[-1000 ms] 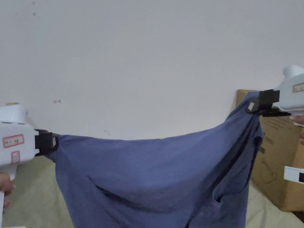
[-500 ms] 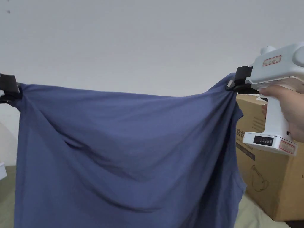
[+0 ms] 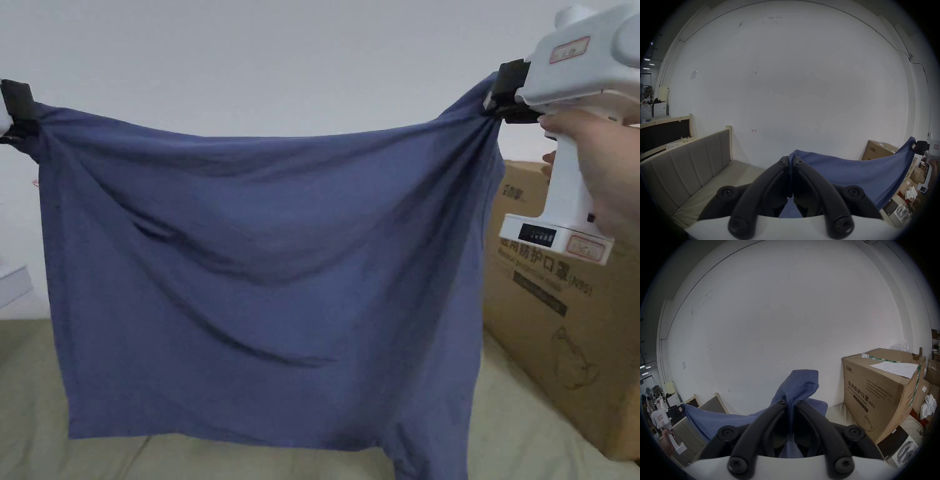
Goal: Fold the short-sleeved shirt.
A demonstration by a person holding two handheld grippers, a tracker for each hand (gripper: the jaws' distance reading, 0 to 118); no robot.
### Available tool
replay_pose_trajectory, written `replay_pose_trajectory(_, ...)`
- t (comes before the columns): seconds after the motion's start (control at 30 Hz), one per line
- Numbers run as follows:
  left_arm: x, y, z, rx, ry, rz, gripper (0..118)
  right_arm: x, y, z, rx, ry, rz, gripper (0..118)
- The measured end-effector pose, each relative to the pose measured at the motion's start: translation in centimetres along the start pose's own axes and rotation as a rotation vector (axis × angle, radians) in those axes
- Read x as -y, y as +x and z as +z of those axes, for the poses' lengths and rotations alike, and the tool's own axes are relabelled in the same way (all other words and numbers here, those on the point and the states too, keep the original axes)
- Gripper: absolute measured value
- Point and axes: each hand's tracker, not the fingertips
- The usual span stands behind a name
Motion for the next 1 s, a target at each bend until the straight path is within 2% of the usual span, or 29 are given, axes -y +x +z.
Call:
replay_pose_trajectory(0.13, 7.2, -0.3, -1.3, 0.030, -0.162, -0.024, 4, 6.8, 2.7, -1.2, 0.044, -0.091, -0.015, 3)
replay_pose_trajectory(0.17, 9.2, -1.2, -3.6, 0.035, -0.234, -0.028, 4, 9.8, 3.8, -1.2, 0.054, -0.138, -0.036, 3)
replay_pose_trajectory(0.3, 20.7, -2.4, -1.4, 0.069, -0.455, -0.009, 4, 22.3, 7.0, 0.8, 0.084, -0.374, -0.082, 3)
replay_pose_trajectory(0.37, 26.6, -3.1, 1.1, 0.088, -0.577, 0.011, 4, 28.7, 8.0, 3.6, 0.080, -0.487, -0.084, 3)
replay_pose_trajectory(0.43, 31.0, -3.6, 4.6, 0.079, -0.677, -0.029, 4, 34.1, 9.0, 7.2, 0.071, -0.567, -0.085, 3)
replay_pose_trajectory(0.47, 32.9, -4.1, 7.0, 0.098, -0.654, -0.011, 4, 36.4, 10.1, 8.6, 0.070, -0.617, -0.091, 3)
replay_pose_trajectory(0.53, 36.0, -5.2, 11.5, 0.128, -0.720, -0.002, 4, 40.3, 11.2, 13.6, 0.069, -0.687, -0.161, 3)
replay_pose_trajectory(0.57, 37.1, -5.9, 13.0, 0.120, -0.741, -0.014, 4, 41.7, 11.6, 15.7, 0.067, -0.730, -0.188, 3)
replay_pose_trajectory(0.63, 37.7, -7.3, 17.0, 0.121, -0.756, 0.001, 4, 43.1, 12.0, 21.1, 0.079, -0.760, -0.185, 3)
replay_pose_trajectory(0.8, 35.5, -10.8, 25.6, 0.145, -0.815, -0.021, 4, 42.4, 12.3, 32.0, 0.036, -0.762, -0.202, 3)
replay_pose_trajectory(0.93, 34.0, -12.6, 30.6, 0.152, -0.894, -0.048, 4, 41.5, 11.6, 38.0, 0.009, -0.811, -0.271, 3)
replay_pose_trajectory(1.0, 33.7, -13.0, 32.2, 0.149, -0.900, -0.060, 4, 41.5, 10.8, 39.8, -0.003, -0.838, -0.250, 3)
